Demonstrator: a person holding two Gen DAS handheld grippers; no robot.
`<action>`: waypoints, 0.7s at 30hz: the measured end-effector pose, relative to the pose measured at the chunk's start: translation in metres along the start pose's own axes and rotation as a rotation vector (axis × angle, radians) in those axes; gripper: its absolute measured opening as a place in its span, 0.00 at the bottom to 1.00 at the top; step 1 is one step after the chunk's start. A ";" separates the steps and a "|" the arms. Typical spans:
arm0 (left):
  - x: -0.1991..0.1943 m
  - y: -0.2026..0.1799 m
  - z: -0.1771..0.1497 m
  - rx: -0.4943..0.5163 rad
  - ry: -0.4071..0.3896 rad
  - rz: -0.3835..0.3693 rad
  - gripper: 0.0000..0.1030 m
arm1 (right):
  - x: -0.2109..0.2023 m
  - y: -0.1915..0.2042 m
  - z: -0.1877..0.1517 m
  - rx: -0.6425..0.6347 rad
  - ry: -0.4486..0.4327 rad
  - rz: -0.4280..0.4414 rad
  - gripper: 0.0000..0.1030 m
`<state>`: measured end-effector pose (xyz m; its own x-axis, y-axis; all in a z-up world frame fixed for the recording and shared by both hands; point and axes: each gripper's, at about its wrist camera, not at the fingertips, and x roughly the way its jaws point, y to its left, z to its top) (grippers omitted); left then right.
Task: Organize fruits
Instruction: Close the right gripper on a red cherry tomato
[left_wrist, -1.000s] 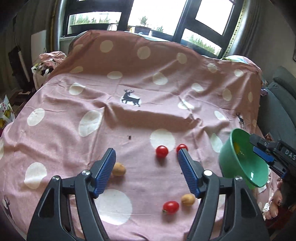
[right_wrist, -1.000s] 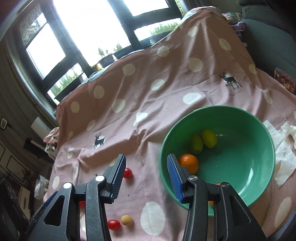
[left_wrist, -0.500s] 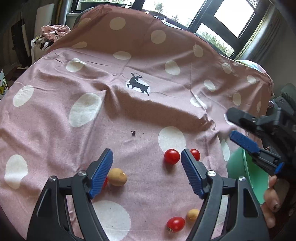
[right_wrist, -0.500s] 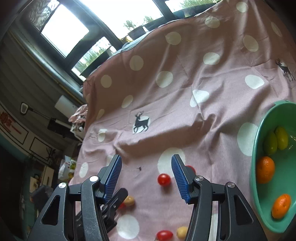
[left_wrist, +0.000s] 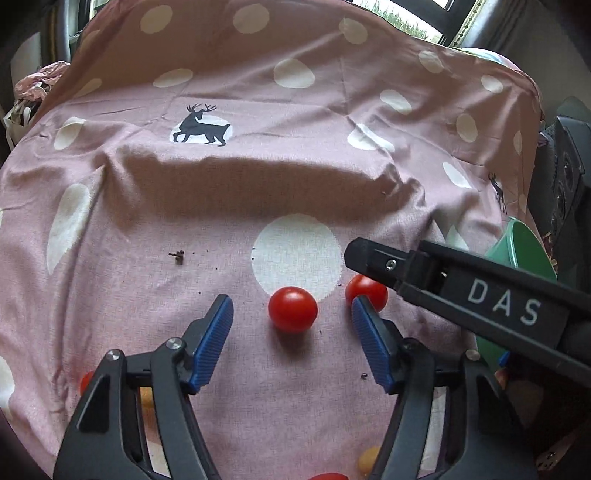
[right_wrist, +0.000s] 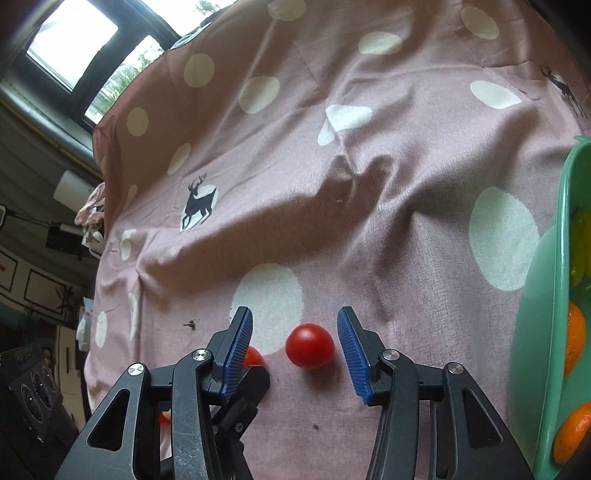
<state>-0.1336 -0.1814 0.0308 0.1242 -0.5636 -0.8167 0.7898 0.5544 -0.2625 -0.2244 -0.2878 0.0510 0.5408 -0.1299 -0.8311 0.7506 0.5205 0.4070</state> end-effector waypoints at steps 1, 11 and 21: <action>0.001 0.000 0.000 -0.004 -0.004 0.006 0.63 | 0.001 -0.002 0.000 0.008 0.002 -0.002 0.48; 0.007 0.005 0.000 -0.030 0.004 0.000 0.33 | 0.010 0.000 -0.005 -0.008 0.036 -0.006 0.37; 0.008 0.005 -0.002 -0.038 0.008 -0.012 0.27 | 0.013 0.003 -0.009 -0.019 0.030 -0.030 0.30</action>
<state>-0.1302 -0.1820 0.0221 0.1101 -0.5655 -0.8174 0.7678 0.5706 -0.2914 -0.2188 -0.2800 0.0377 0.5064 -0.1205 -0.8539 0.7590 0.5323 0.3750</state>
